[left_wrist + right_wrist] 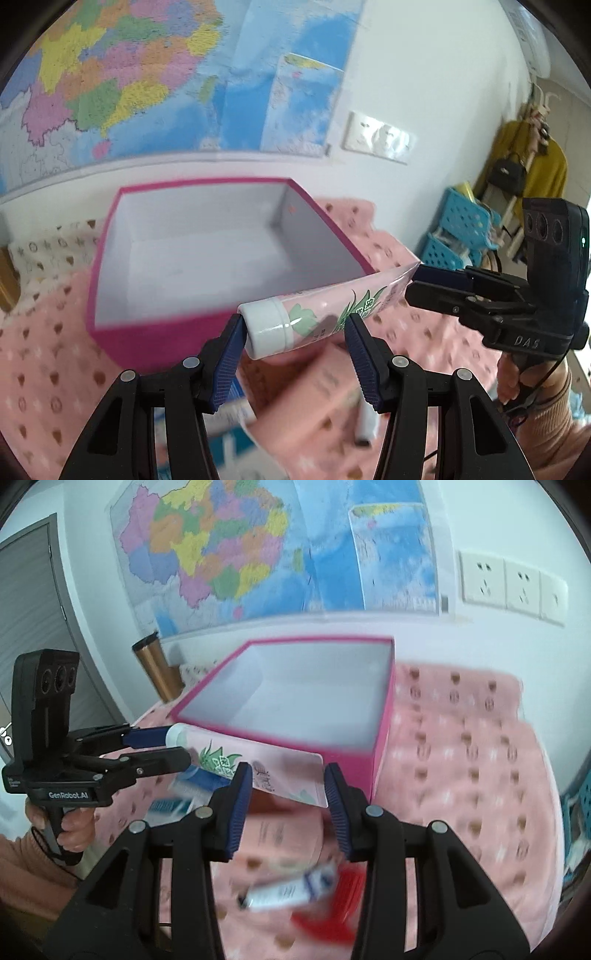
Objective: Organize rigid objects
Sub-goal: 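Carry the aloe tube over the magenta box and open the right tool, then lower the right tool onto the red corkscrew and grasp its body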
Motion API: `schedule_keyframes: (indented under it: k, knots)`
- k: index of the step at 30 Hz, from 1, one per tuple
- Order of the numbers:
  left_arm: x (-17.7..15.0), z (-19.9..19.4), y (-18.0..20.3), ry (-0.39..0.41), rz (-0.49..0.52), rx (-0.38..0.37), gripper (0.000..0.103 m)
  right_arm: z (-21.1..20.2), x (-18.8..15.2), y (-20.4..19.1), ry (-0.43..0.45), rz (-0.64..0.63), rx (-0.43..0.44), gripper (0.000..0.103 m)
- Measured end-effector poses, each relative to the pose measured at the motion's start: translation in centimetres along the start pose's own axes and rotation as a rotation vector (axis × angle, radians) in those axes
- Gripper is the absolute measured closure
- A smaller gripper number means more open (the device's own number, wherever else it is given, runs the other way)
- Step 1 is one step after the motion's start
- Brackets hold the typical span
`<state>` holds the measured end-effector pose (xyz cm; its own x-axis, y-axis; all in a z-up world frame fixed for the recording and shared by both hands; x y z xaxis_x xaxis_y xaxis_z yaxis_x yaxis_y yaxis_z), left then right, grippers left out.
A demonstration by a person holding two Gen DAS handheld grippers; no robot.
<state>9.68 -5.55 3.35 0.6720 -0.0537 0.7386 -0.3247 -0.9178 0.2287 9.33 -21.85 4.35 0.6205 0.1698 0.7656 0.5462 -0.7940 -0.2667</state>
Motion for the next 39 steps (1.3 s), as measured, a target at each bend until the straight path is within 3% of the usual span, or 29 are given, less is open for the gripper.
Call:
schedule_keyframes:
  k: [6,15,20,24,30,39]
  knots:
    - [2.3,3.2,-2.4,-0.029,-0.062,0.032,0.048,3.7,3.4,2.1,-0.029,0.025,0.003,0.059]
    - [2.8,7.5,-4.2,-0.120,-0.113,0.057,0.048,8.7,3.3,4.2,-0.141,0.044,-0.051,0.059]
    - [3.0,8.0,-4.3,-0.133,-0.122,0.083,0.048,8.9,3.3,4.7,-0.133,0.063,-0.075,0.057]
    - [3.2,6.2,-4.1,-0.070,-0.101,0.110,0.048,7.0,3.0,4.4,-0.094,0.048,-0.086,0.056]
    - [1.4,2.4,-1.8,0.025,-0.021,0.065,0.045,2.7,-0.4,4.2,-0.064,0.061,-0.035,0.045]
    - [-3.4,1.6,1.9,0.006,0.053,-0.007,0.040,3.2,-8.1,5.3,-0.222,0.142,-0.062,0.045]
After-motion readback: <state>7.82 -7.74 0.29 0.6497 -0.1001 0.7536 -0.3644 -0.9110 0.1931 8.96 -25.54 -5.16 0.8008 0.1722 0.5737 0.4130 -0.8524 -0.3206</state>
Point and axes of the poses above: each gripper's, at about its wrist camera, not at the fingertips, and z roughly the way its jaws point, y to its right, x to its top, the point moved 4 cm from there along z, roughly the way its jaws point, and after that the axes turned 2 degrees about -y, right-handed, at the moved point
